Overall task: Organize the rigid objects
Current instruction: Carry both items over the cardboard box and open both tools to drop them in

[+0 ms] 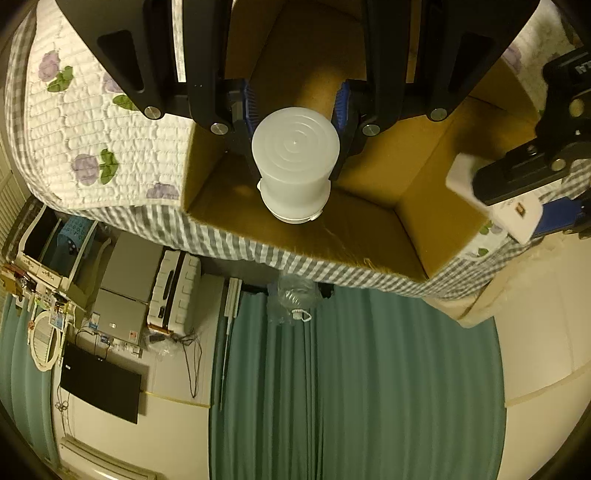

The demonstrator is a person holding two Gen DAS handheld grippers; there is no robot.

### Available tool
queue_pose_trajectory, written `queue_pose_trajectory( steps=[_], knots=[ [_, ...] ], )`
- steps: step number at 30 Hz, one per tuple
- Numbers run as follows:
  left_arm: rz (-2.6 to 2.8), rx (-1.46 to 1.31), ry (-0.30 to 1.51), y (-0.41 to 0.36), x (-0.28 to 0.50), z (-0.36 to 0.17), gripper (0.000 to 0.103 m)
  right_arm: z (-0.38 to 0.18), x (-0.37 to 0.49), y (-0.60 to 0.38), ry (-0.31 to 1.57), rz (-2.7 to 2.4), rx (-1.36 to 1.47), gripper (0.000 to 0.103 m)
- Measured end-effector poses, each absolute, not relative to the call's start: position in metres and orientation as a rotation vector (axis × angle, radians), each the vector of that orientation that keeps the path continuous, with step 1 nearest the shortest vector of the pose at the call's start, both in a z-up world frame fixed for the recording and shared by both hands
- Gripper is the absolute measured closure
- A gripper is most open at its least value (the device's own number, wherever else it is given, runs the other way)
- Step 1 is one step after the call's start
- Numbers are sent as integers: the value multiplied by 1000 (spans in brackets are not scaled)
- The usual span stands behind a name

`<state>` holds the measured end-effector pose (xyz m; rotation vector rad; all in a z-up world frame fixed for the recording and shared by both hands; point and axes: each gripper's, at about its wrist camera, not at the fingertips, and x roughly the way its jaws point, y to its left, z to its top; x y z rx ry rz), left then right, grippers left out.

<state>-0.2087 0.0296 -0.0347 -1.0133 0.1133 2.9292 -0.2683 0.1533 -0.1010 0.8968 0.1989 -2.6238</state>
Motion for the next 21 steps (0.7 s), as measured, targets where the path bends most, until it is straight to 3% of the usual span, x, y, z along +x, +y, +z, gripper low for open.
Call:
queue_pose_trajectory(
  steps=[6,8,21],
  knots=[
    [2944,-1050,102,30,-212,-45,50,-104,-266,153,206,-2598,894,67],
    [2946,-1058,104,30,-209,-44,50,-101,-260,157,205,-2607,882,36],
    [2932,-1075,197,44,-227,-47,50,-71,-223,202,212,-2722,841,31]
  ],
)
